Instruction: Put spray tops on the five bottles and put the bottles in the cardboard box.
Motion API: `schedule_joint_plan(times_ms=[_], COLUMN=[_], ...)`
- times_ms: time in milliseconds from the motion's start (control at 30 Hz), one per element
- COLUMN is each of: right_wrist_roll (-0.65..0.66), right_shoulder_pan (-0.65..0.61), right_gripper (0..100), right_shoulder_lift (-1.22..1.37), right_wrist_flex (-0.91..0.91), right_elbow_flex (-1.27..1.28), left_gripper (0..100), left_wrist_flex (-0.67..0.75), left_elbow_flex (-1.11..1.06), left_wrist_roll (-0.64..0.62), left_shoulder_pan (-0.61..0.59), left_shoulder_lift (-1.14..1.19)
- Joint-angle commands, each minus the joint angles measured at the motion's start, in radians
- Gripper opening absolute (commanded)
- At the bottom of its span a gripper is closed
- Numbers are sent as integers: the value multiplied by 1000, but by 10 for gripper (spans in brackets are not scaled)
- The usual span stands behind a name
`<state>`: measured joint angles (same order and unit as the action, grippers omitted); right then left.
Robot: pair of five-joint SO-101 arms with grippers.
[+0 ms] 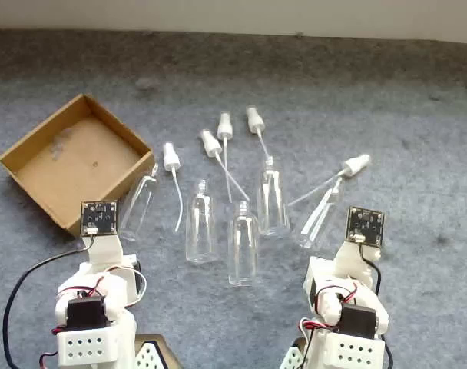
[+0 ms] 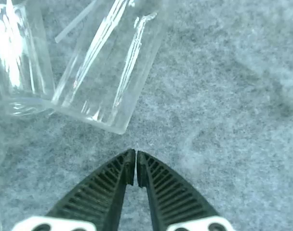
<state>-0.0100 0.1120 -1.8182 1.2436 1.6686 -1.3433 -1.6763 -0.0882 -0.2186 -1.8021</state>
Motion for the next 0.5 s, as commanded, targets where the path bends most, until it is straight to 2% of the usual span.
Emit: schedule_joint_plan(times_ms=[0,467], right_wrist_roll=[-5,-5], right_shoulder_pan=[4,10], right_gripper=[7,9], right_shoulder_lift=[-8,-8], right_wrist_flex=[2,-13], right_elbow_flex=[130,127], left_gripper=[24,24], left_wrist_flex=[-5,-5], left_elbow_flex=[-19,-19], left_wrist_roll=[-6,-9], left_shoulder_pan=[-7,-5], left_shoulder_lift=[-4,-4])
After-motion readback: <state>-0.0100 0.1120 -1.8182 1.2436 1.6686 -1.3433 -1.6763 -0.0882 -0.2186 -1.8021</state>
